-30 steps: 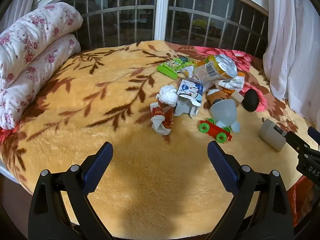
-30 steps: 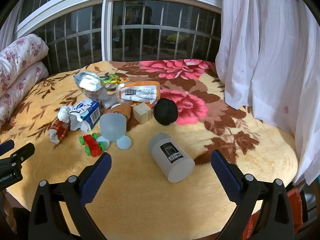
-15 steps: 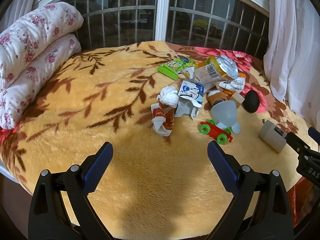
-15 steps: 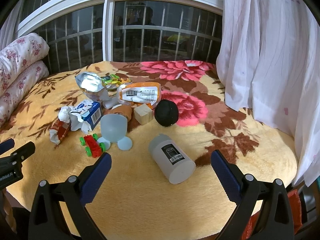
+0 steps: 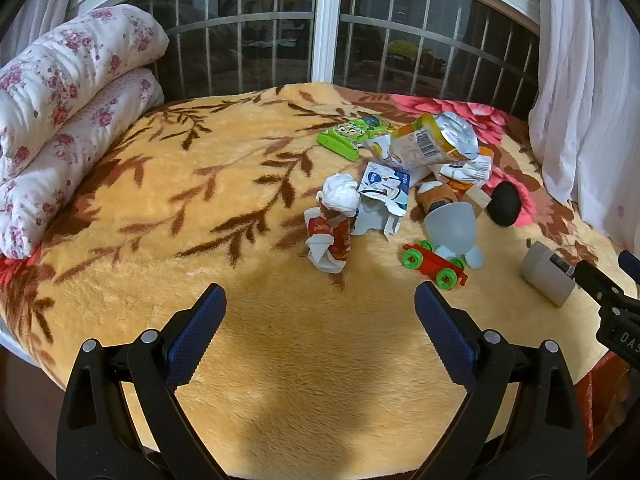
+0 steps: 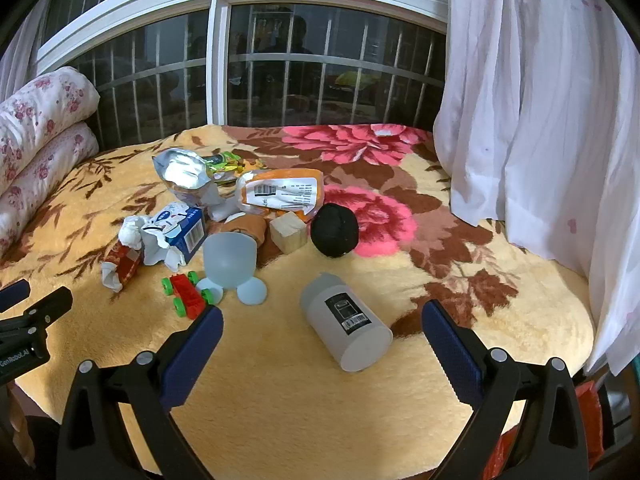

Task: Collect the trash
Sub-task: 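Grasp the orange juice pouch with the right tool while the left tool grasps the red-white tissue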

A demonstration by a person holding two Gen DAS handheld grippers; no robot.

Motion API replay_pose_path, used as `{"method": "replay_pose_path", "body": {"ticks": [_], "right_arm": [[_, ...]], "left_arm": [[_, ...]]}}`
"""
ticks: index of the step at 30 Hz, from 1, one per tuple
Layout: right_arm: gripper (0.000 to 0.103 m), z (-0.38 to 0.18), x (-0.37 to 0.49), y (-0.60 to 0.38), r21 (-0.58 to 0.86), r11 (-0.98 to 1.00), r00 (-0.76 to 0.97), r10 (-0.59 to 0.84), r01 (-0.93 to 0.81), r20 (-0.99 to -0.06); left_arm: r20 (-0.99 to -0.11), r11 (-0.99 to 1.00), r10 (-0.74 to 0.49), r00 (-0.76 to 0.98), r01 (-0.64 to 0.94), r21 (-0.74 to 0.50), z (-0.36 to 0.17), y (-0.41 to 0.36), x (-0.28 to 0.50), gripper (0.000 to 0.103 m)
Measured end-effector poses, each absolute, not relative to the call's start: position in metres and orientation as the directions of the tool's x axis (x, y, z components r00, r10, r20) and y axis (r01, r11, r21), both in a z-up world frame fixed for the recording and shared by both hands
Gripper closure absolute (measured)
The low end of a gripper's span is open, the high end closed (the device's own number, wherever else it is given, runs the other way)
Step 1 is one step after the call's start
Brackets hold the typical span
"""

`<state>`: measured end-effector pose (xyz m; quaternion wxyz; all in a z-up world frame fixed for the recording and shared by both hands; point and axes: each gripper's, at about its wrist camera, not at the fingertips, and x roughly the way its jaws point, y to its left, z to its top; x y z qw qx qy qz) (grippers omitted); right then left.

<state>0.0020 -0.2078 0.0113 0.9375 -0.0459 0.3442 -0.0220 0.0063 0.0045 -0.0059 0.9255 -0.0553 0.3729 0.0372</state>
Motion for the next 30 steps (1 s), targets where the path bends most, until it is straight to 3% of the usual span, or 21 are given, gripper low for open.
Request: {"method": "replay_pose_path", "body": {"ticks": [12, 18, 22, 30], "right_arm": [[0.005, 0.021, 0.011, -0.193, -0.127, 0.992, 0.765, -0.072, -0.013, -0.64], [0.005, 0.053, 0.027, -0.171, -0.099, 0.987, 0.778, 0.037, -0.127, -0.628], [0.005, 0.084, 0.07, -0.144, 0.0, 0.963, 0.722, 0.202, -0.27, -0.662], [0.005, 0.077, 0.187, -0.075, -0.1, 0.93, 0.549, 0.121, -0.355, -0.827]], "left_arm": [[-0.693, 0.991, 0.028, 0.721, -0.111, -0.076, -0.007, 0.007, 0.009, 0.01], [-0.69, 0.991, 0.037, 0.723, -0.117, -0.069, -0.01, 0.014, 0.013, 0.01], [-0.685, 0.989, 0.052, 0.727, -0.133, -0.066, -0.017, 0.028, 0.014, 0.01], [-0.689, 0.986, 0.059, 0.723, -0.151, -0.074, -0.036, 0.046, 0.012, 0.01]]}}
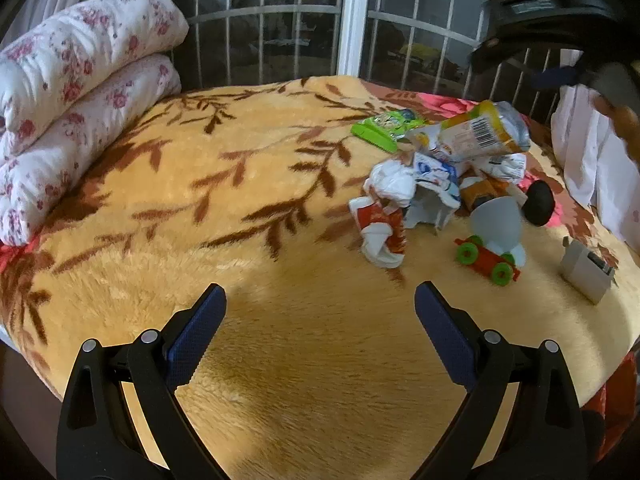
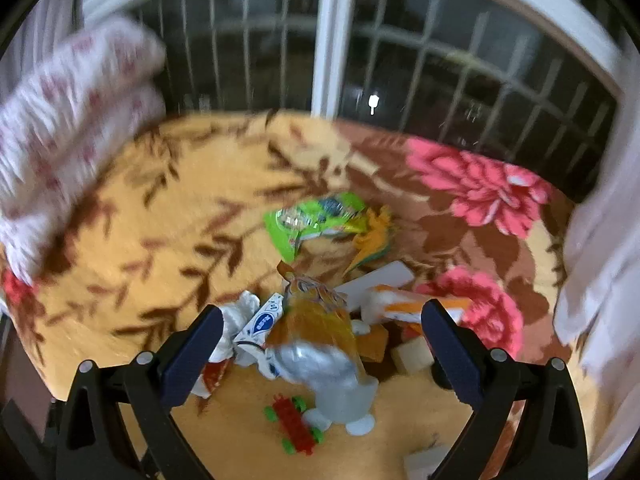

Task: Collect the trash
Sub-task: 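Grasp the orange juice pouch with the right tool while the left tool grasps the red-white tissue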

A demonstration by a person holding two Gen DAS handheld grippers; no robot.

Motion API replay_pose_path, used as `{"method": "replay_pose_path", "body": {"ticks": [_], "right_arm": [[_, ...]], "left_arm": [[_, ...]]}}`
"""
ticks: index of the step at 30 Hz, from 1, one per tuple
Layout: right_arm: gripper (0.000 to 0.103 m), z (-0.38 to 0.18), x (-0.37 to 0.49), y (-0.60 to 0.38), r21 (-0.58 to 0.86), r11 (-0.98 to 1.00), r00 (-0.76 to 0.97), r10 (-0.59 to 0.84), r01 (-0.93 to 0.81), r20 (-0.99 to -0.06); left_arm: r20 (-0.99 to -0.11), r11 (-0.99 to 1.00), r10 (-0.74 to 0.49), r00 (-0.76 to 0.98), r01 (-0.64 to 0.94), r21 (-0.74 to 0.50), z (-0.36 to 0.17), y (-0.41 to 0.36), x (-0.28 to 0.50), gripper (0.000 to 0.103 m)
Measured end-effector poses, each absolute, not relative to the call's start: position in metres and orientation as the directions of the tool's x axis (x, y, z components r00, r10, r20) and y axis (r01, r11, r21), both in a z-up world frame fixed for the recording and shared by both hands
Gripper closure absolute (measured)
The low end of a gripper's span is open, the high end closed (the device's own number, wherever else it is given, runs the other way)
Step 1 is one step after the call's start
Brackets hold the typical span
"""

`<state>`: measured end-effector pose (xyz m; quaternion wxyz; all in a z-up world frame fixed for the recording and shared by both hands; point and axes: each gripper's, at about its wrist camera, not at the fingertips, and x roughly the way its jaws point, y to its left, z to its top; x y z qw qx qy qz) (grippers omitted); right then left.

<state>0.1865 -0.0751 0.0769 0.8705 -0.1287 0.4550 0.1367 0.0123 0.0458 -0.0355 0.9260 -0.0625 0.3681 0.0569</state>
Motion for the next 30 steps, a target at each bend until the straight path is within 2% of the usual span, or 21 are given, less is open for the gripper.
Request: {"method": "replay_pose_path", "body": {"ticks": [3, 7, 10, 11, 12, 18, 23, 26, 30], "right_arm": [[0.005, 0.057, 0.205, -0.048, -0.154, 0.887, 0.458, 0.071, -0.435, -0.886], [0.007, 0.021, 0.217, -0.028, -0.295, 0.825, 0.389, -0.101, -0.481, -0.916], [0.022, 0.001, 0.23, -0.038, -0.287, 0.848, 0.324, -0.145, -0.446, -0.935], [0.04, -0.009, 0.235, -0.048, -0.251, 0.872, 0.28, -0.139, -0.419, -0.95], [0.053, -0.016, 0.238, -0.056, -0.216, 0.89, 0.242, -0.124, -0.401, -0.962], [0.063, -0.025, 0.214, -0.087, -0.128, 0.916, 0.281, -0.018, -0.38, -0.96], [0.063, 0.0, 0.179, -0.12, 0.07, 0.933, 0.367, 0.207, -0.353, -0.907], [0.063, 0.018, 0.144, -0.144, 0.214, 0.914, 0.439, 0.358, -0.344, -0.824], [0.063, 0.025, 0.085, -0.176, 0.308, 0.885, 0.526, 0.457, -0.349, -0.718]], "left_arm": [[-0.693, 0.986, 0.047, 0.72, -0.146, -0.085, -0.041, 0.05, 0.013, 0.01], [-0.699, 0.986, 0.038, 0.714, -0.14, -0.09, -0.048, 0.053, 0.016, 0.01], [-0.7, 0.986, 0.023, 0.713, -0.133, -0.103, -0.05, 0.054, 0.017, 0.01], [-0.701, 0.986, 0.018, 0.713, -0.131, -0.107, -0.05, 0.055, 0.017, 0.01], [-0.702, 0.985, 0.014, 0.712, -0.13, -0.112, -0.051, 0.055, 0.018, 0.01], [-0.714, 0.981, 0.002, 0.7, -0.139, -0.134, -0.054, 0.057, 0.02, 0.01], [-0.72, 0.983, 0.011, 0.694, -0.141, -0.121, -0.052, 0.052, 0.019, 0.01], [-0.723, 0.984, 0.003, 0.691, -0.131, -0.121, -0.049, 0.05, 0.017, 0.01], [-0.72, 0.985, -0.014, 0.694, -0.115, -0.13, -0.044, 0.047, 0.016, 0.01]]}}
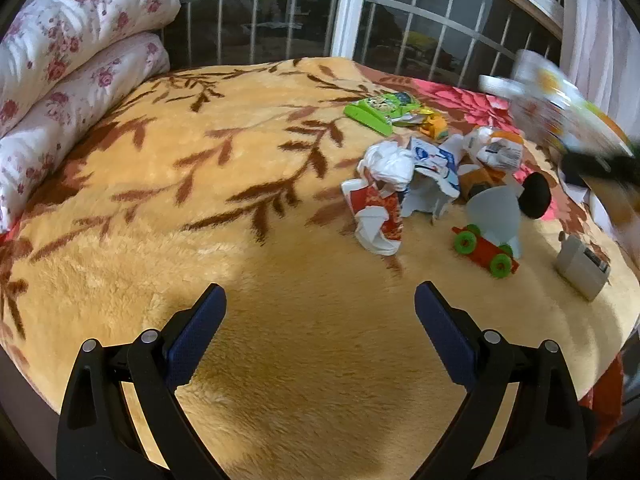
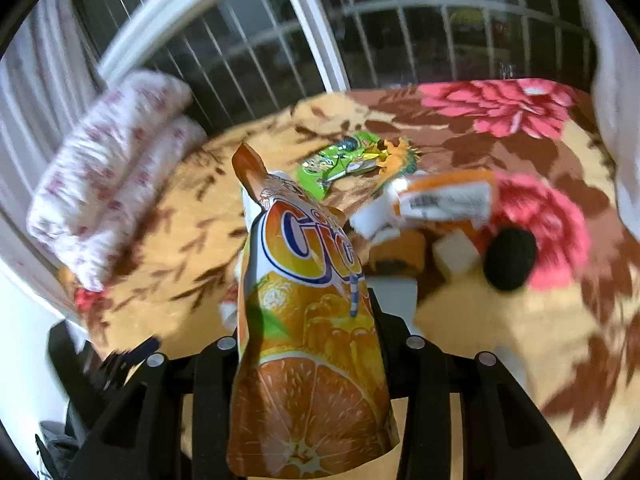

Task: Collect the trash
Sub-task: 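Grasp the orange juice pouch with the right tool while the left tool grasps the red-white tissue, then lower both tools over the orange bucket and open both to drop the items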

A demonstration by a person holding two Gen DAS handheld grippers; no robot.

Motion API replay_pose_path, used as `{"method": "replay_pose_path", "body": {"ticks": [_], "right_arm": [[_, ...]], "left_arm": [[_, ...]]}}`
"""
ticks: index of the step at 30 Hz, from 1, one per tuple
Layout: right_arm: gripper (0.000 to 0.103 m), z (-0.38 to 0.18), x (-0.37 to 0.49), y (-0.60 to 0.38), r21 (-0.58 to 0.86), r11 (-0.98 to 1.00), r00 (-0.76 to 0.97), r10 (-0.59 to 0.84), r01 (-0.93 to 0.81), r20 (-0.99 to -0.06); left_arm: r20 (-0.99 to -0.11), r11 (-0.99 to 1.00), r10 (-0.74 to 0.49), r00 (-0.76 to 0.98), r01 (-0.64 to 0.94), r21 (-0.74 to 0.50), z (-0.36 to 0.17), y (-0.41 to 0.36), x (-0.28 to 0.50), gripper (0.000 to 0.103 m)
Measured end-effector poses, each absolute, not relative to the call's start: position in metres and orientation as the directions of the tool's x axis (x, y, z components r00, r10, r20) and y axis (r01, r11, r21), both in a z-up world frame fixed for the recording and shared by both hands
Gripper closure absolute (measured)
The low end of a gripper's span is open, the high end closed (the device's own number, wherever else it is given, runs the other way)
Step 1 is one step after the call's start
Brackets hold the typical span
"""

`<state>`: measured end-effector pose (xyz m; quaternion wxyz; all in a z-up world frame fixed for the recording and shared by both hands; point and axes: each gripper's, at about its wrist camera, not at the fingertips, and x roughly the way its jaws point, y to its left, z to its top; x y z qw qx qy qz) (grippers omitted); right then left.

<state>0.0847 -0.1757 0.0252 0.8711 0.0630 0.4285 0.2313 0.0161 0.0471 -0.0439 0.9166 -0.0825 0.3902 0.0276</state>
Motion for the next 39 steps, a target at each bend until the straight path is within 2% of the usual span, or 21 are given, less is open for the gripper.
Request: {"method": "replay_pose_path", "body": {"ticks": [6, 10, 16, 17, 18, 19, 27, 39], "right_arm": [[0.063, 0.002, -0.002, -0.216, 0.342, 0.884, 0.605, 0.467, -0.319, -0.644], [0.062, -0.012, -0.037, -0.237, 0.372, 0.883, 0.636, 0.466, -0.287, -0.614], [0.062, -0.023, -0.061, -0.257, 0.364, 0.894, 0.669, 0.439, -0.261, -0.6], [0.062, -0.025, -0.061, -0.258, 0.361, 0.896, 0.671, 0.435, -0.258, -0.601], [0.062, -0.026, -0.062, -0.26, 0.362, 0.897, 0.674, 0.433, -0.256, -0.599], [0.062, -0.029, -0.063, -0.262, 0.364, 0.896, 0.674, 0.434, -0.255, -0.598], [0.062, -0.043, -0.065, -0.265, 0.391, 0.885, 0.668, 0.451, -0.252, -0.592], [0.062, -0.047, -0.114, -0.239, 0.403, 0.84, 0.607, 0.541, -0.363, -0.582]], "left_arm": [[-0.729, 0.991, -0.055, 0.682, -0.05, -0.121, -0.041, 0.032, 0.039, 0.01], [-0.77, 0.996, -0.065, 0.635, -0.002, -0.085, -0.05, 0.018, 0.069, 0.01], [-0.803, 0.999, 0.031, 0.595, -0.011, 0.03, -0.065, 0.01, 0.114, 0.011], [-0.809, 0.999, 0.036, 0.587, -0.014, 0.035, -0.068, 0.012, 0.118, 0.026], [-0.817, 0.999, 0.03, 0.576, -0.003, 0.034, -0.071, 0.013, 0.122, 0.064], [-0.84, 0.999, 0.004, 0.542, 0.025, 0.022, -0.079, 0.014, 0.129, 0.071], [-0.789, 1.0, 0.004, 0.614, 0.017, 0.018, -0.064, 0.019, 0.101, 0.074], [-0.695, 0.995, -0.101, 0.712, 0.084, -0.058, -0.02, 0.007, -0.062, 0.074]]}}
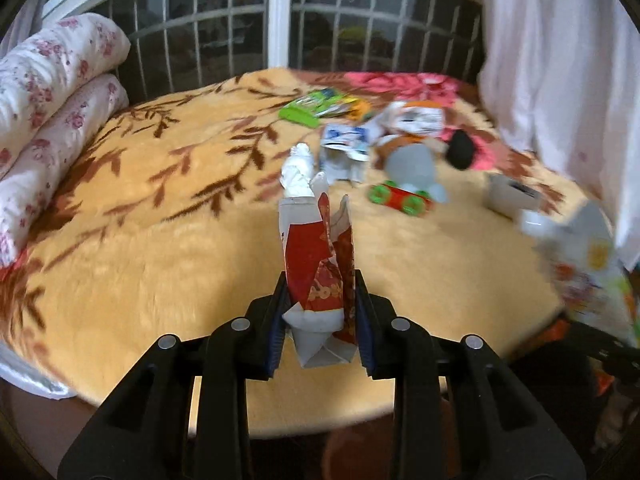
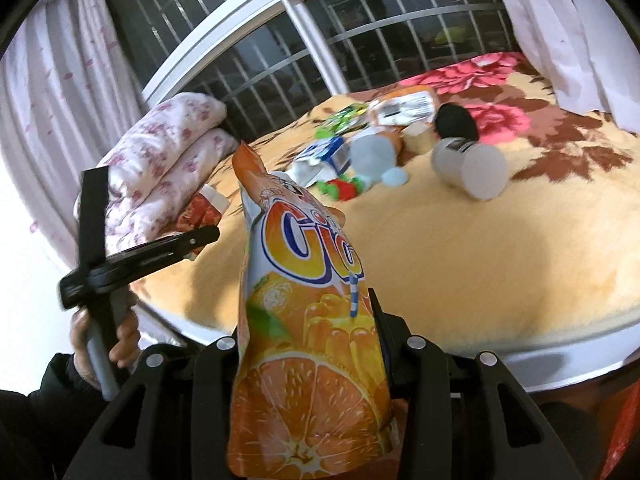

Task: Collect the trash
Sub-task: 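Lower both tools over the orange bucket and open both to drop the items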

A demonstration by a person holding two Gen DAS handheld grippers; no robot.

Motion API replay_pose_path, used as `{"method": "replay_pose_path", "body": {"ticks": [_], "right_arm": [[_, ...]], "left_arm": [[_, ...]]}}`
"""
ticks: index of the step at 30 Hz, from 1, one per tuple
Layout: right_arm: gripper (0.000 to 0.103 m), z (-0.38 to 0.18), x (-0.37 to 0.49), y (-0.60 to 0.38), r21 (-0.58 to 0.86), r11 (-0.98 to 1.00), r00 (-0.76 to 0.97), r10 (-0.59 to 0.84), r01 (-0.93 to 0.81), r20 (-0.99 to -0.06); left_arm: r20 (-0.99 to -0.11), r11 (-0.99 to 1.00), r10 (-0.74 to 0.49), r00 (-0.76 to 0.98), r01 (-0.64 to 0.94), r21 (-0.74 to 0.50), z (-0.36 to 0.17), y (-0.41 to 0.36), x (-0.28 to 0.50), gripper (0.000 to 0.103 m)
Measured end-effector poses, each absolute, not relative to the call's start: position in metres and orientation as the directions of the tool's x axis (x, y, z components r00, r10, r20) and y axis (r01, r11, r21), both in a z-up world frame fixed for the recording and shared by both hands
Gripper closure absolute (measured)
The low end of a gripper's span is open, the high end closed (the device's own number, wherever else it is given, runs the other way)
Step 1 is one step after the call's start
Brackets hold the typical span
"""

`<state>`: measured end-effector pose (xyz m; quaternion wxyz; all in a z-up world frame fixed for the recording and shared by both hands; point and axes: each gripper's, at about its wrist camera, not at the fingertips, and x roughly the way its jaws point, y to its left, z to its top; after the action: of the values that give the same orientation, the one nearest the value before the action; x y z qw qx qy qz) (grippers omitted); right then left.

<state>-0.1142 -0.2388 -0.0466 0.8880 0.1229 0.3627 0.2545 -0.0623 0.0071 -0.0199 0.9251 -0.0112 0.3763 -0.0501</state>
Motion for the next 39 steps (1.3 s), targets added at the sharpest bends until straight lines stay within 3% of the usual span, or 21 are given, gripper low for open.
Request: {"method": "replay_pose_path", "body": {"ticks": [7, 15, 21, 25, 31, 32, 33, 34, 35, 36, 39], "right_arm": [[0.062, -0.04, -0.157, -0.236, 0.359, 0.842, 0.601, 0.539, -0.403, -0.59], [0.062, -0.084, -0.189, -0.242, 0.387, 0.826, 0.405, 0.545, -0.41, -0.734], [0.062, -0.153, -0.171, -0.223, 0.326, 0.888, 0.202, 0.402, -0.324, -0.893], [0.062, -0.21, -0.144, -0.206, 0.305, 0.912, 0.084, 0.339, -0.275, -0.937], [0.061, -0.253, -0.131, -0.185, 0.261, 0.924, -0.006, 0.27, -0.28, -0.963], [0.06, -0.255, -0.131, -0.18, 0.26, 0.923, -0.015, 0.267, -0.283, -0.964], [0.053, -0.257, -0.131, -0.178, 0.254, 0.925, -0.02, 0.259, -0.284, -0.966], [0.043, -0.259, -0.13, -0.177, 0.244, 0.927, -0.021, 0.249, -0.285, -0.968], [0.027, -0.26, -0.13, -0.176, 0.224, 0.932, -0.015, 0.23, -0.286, -0.973], [0.025, -0.259, -0.13, -0.176, 0.205, 0.937, 0.008, 0.216, -0.282, -0.976], [0.025, -0.254, -0.133, -0.178, 0.204, 0.94, 0.025, 0.219, -0.272, -0.975]], "left_arm": [[-0.692, 0.987, -0.141, 0.708, 0.155, -0.042, -0.026, -0.013, -0.135, 0.074], [-0.801, 0.957, -0.175, 0.573, 0.29, -0.002, -0.088, -0.035, -0.187, 0.074], [-0.933, 0.938, -0.176, 0.313, 0.34, -0.063, -0.175, -0.048, -0.165, 0.074], [-0.981, 0.947, -0.109, 0.159, 0.316, -0.054, -0.233, -0.055, -0.133, 0.074], [-0.995, 0.943, -0.062, 0.082, 0.33, -0.031, -0.26, -0.063, -0.123, 0.072], [-0.996, 0.943, -0.05, 0.077, 0.331, -0.022, -0.263, -0.065, -0.121, 0.069], [-0.997, 0.943, -0.042, 0.07, 0.331, -0.016, -0.266, -0.065, -0.121, 0.06], [-0.998, 0.943, -0.033, 0.057, 0.331, -0.013, -0.268, -0.065, -0.118, 0.051], [-0.998, 0.944, -0.018, 0.055, 0.331, 0.002, -0.27, -0.067, -0.118, 0.032], [-0.998, 0.943, -0.006, 0.064, 0.333, 0.016, -0.27, -0.068, -0.119, 0.027], [-0.996, 0.936, -0.026, 0.082, 0.352, 0.004, -0.264, -0.07, -0.125, 0.027]]}}
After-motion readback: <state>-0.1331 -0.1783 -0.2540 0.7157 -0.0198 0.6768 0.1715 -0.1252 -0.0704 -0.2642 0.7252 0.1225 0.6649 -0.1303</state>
